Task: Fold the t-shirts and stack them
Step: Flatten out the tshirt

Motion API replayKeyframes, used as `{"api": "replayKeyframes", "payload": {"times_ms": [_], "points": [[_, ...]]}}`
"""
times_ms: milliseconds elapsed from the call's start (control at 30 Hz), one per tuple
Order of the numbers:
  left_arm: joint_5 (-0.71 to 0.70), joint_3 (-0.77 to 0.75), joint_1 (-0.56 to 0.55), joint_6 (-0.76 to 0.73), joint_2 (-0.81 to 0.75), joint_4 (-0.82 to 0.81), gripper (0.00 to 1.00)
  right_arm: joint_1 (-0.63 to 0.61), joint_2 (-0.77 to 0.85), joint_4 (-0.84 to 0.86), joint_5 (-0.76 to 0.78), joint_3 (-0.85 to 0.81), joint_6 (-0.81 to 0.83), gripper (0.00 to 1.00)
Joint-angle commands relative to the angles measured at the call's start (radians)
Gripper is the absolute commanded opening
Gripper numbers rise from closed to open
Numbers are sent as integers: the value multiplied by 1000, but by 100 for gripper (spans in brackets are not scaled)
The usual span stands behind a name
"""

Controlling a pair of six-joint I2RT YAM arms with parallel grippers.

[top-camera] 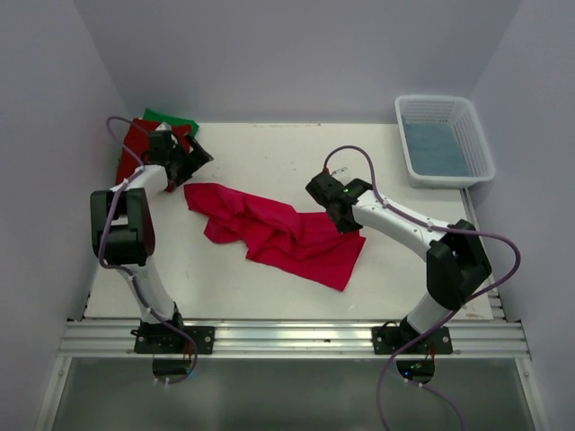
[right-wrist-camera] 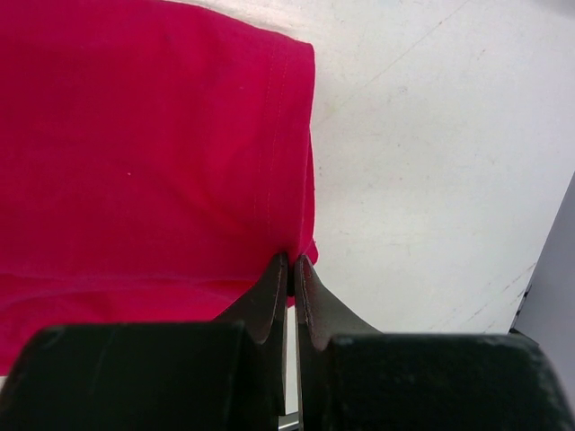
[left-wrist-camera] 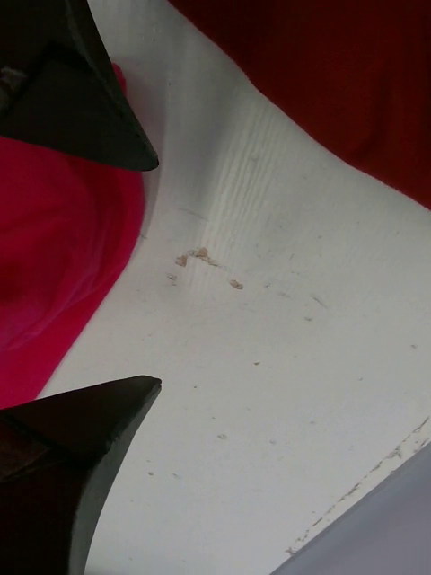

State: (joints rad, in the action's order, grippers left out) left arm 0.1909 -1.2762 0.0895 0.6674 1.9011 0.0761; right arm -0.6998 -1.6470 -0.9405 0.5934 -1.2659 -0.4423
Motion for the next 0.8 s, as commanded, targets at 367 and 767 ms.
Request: {"api": "replayKeyframes", "payload": {"times_ms": [367,767], "points": [[102,95,-229,-304,-423,296,100,14,7,35,28,13,17,0],[-186,475,-247,-13,-844,312,84,20,-13,72,-6,25,25,0]]}}
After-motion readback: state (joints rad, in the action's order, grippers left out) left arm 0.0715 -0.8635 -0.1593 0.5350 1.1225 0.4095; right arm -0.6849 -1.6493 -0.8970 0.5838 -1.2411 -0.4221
